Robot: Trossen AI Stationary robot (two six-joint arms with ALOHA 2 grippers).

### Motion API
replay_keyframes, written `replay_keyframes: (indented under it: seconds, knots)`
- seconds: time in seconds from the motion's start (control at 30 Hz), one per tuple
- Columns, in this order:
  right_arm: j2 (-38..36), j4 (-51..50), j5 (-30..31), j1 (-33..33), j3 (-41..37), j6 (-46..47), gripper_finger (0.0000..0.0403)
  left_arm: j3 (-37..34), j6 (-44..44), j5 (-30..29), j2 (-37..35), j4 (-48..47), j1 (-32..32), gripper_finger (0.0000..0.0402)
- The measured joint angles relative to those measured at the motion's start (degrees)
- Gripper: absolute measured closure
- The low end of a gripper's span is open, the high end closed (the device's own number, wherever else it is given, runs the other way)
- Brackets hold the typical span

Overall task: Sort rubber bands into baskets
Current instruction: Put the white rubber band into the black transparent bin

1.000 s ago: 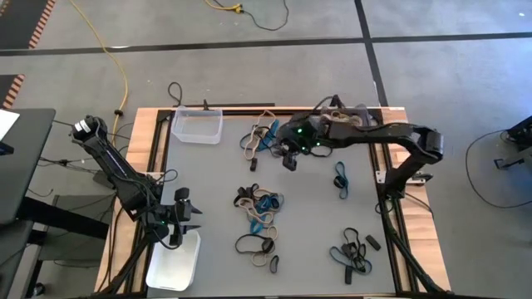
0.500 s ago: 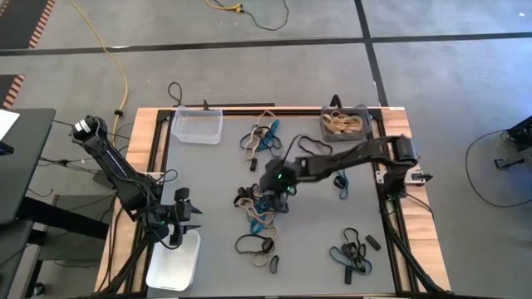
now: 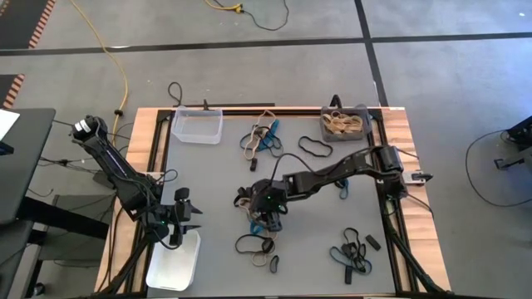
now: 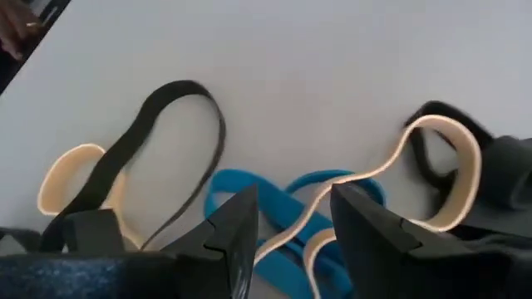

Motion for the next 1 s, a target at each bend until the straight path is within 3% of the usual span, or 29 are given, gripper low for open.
replay_keyframes:
  seconds: [0.5, 0.87, 1.0]
  knots:
    - [4.6, -0.7, 1.9, 0.4, 0.6, 2.2, 0.0260, 0.0, 0.0, 0.0, 0.0, 0.1, 0.0, 0.0196]
    - [3.0, -2.2, 2.0, 0.4, 0.6, 1.6, 0.0379, 0.0, 0.0, 0.0, 0.0, 0.0, 0.0, 0.0196]
    - [0.4, -3.4, 2.0, 0.5, 0.6, 0.6, 0.0381, 0.0, 0.0, 0.0, 0.0, 0.0, 0.0, 0.0196]
